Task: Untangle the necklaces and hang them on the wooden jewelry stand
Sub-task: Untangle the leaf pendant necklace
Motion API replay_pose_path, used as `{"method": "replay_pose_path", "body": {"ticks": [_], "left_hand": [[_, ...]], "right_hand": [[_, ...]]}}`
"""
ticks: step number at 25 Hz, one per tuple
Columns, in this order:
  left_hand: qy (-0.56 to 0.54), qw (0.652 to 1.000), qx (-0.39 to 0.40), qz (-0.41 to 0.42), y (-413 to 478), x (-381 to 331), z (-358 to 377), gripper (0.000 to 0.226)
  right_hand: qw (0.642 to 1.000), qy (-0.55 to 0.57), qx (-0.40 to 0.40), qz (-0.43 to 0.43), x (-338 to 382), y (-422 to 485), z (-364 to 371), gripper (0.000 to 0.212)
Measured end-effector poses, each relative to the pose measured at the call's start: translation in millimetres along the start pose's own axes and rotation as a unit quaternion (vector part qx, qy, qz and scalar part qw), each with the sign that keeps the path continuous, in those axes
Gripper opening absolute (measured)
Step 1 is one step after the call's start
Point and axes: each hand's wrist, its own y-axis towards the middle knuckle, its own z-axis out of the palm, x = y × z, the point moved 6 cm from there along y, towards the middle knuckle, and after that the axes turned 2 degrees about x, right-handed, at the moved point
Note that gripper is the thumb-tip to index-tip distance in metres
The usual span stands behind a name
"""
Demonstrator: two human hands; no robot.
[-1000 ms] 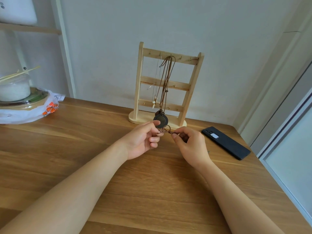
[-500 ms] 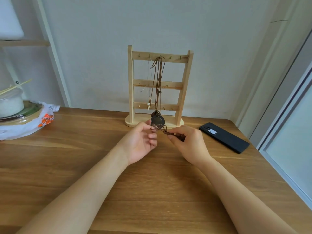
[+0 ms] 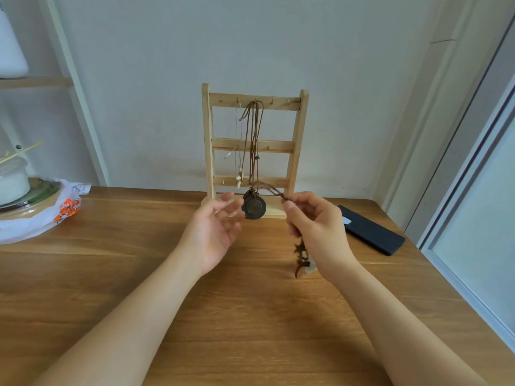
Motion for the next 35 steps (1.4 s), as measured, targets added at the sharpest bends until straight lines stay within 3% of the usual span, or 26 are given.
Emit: {"method": "replay_pose_path", "body": {"ticks": [2,4,7,11,16,19,22,29,35], "left_hand": [[0.142,0.989,0.041,0.022,-4,2,14,0.022],[0.265,0.956,0.120,0.044,-12,9,36,0.029],[0.337,0.917,0.208,0.058,-23,20,58,0.027],[0.343,0.930,0.112,0.065,-22,18,48,0.018],[0.459,0.876,0.056,0.135,-18,4,35,0.017],[0.474,0.871,0.016,0.128,-14,-1,27,0.019],[0.487,0.867,0.048,0.094,-13,6,27,0.016],[0.458,0.885,0.042,0.077,-8,11,21,0.015],[0.414,0.903,0.096,0.058,-8,15,24,0.016]], "right_hand": [[0.995,0.095,0.019,0.022,2,-1,1,0.007],[0.996,0.089,0.025,0.014,4,-1,2,0.007],[0.993,0.104,0.043,0.032,2,-1,4,0.009],[0.983,0.143,0.048,0.106,-16,2,5,0.007],[0.951,0.238,0.021,0.198,-40,4,1,0.006],[0.960,0.190,0.022,0.204,-48,4,-2,0.002],[0.969,0.137,0.051,0.197,-51,2,2,0.003],[0.941,0.224,0.060,0.246,-57,5,2,0.005],[0.957,0.171,0.063,0.227,-57,1,8,0.009]]}}
